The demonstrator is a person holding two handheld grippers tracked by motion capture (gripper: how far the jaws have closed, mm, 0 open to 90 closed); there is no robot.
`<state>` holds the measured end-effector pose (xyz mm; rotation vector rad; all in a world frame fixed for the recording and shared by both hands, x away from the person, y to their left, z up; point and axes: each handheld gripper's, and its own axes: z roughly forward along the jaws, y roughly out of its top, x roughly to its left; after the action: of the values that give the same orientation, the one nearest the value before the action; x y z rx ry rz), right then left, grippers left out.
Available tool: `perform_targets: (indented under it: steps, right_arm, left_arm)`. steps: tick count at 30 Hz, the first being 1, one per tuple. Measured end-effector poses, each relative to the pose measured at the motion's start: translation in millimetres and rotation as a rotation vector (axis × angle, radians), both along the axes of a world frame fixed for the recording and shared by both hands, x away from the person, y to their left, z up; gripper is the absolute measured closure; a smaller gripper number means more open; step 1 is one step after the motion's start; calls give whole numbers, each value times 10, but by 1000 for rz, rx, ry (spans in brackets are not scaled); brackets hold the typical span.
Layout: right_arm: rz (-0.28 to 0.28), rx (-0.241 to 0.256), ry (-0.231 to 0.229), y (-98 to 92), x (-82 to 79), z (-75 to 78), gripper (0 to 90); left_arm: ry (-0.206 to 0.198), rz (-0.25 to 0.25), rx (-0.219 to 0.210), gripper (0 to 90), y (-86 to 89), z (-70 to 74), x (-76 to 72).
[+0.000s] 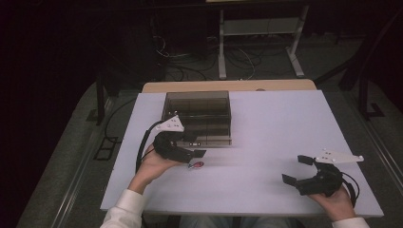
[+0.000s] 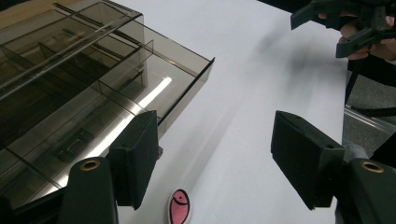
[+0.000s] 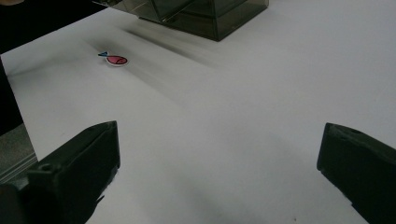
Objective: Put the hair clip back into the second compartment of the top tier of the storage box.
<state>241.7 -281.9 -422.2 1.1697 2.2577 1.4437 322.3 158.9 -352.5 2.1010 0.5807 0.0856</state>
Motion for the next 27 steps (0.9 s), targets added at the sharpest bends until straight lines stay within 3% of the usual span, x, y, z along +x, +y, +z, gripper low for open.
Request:
perform_targets:
  steps: [27]
  right_arm:
    - [-1,-3,1,3,1,-1,0]
  left_arm:
    - [22,-16,59,314,-18,-353,-182]
